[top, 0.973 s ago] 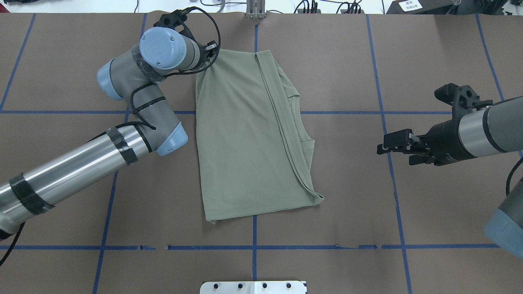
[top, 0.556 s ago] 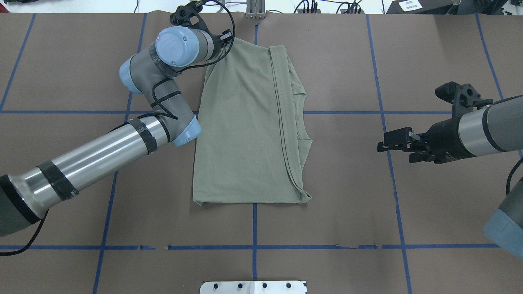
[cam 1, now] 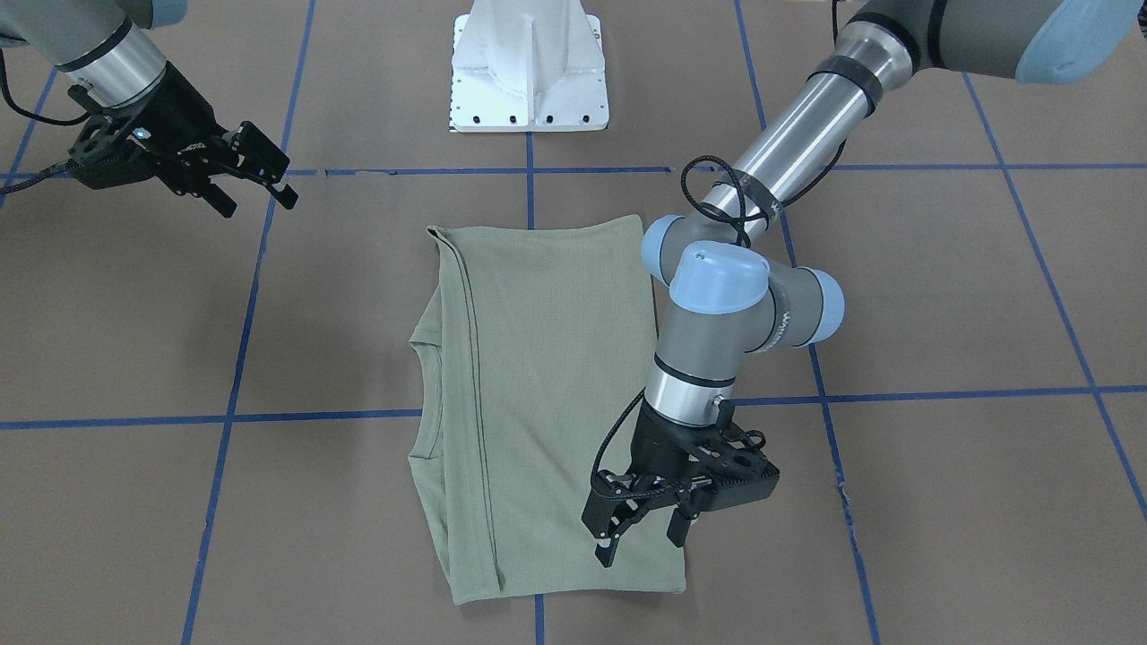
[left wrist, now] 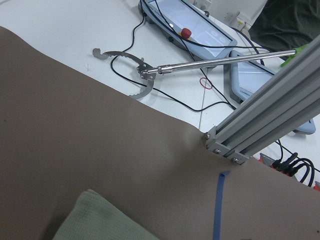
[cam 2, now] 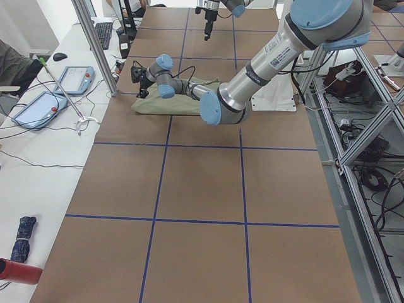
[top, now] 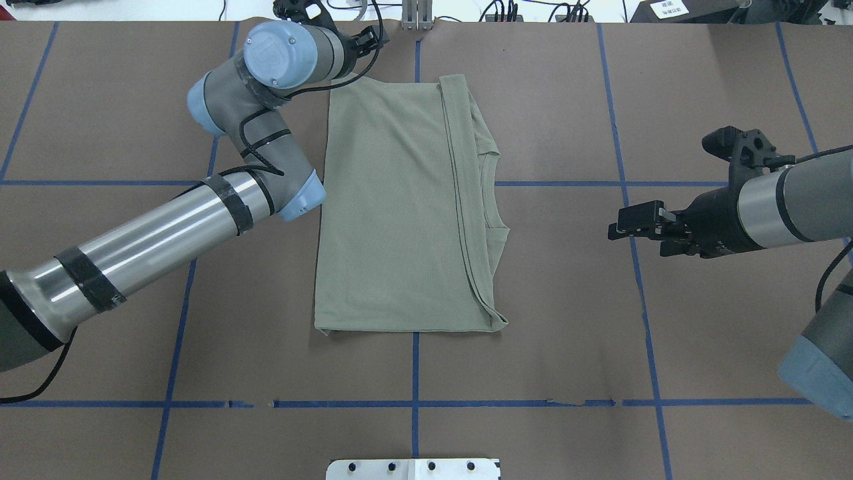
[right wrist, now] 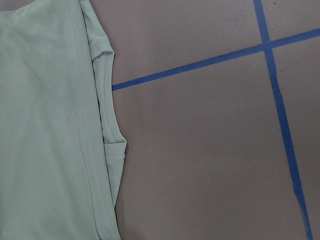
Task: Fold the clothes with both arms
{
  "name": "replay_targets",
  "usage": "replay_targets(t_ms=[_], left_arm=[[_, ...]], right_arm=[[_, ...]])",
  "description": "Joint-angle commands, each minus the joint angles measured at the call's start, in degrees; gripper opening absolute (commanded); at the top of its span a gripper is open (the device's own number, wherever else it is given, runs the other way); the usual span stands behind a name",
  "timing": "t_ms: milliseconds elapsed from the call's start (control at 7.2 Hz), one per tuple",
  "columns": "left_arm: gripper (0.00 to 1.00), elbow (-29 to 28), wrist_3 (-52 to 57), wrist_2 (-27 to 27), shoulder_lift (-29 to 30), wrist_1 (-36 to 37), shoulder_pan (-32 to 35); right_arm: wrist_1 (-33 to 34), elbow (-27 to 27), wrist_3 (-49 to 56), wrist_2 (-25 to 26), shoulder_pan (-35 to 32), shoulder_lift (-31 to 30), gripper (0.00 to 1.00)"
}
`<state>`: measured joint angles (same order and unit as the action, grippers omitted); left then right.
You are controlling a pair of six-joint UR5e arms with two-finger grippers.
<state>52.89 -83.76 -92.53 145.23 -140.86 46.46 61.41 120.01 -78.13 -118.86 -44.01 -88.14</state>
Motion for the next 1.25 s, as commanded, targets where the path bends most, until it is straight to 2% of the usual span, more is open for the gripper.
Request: replay_targets(t_ms=[0, 139, 278, 417, 556, 695, 834, 1112], left_arm=[[1.00, 11.09, 3.24, -10.54, -6.57, 6.18, 3.19], [1.00, 20.92, 7.87, -12.22, -13.15, 11.26, 3.20], [1.00, 28.68, 9.91, -14.06, -16.27, 17.23, 3.11], [1.00, 34.67, 9.93, -15.47, -18.56, 22.08, 2.67], [1.00, 40.21, 9.85, -15.57, -21.98, 23.08, 0.67], [1.00, 43.49, 9.85, -15.75, -24.97, 23.00, -0.83], [1.00, 43.96, 9.59, -15.75, -25.00, 22.92, -1.54], [1.00, 43.87, 9.58, -15.75, -25.43, 22.92, -2.08]], right_arm=[[0.63, -3.28, 0.08, 0.99, 1.37, 3.75, 1.00], [1.68, -4.34, 1.04, 4.57, 4.52, 4.81, 1.00], [7.70, -5.39, 5.31, 8.95, 8.20, 9.17, 1.00], [17.68, -6.45, 7.79, 11.00, 10.42, 16.18, 1.00], [24.91, -11.24, 11.99, 11.19, 11.48, 24.95, 1.00], [26.20, -16.25, 13.69, 11.63, 12.71, 29.12, 1.00], [26.30, -18.48, 14.49, 13.29, 14.64, 30.47, 1.00], [30.41, -19.55, 14.93, 20.30, 19.82, 31.36, 1.00]])
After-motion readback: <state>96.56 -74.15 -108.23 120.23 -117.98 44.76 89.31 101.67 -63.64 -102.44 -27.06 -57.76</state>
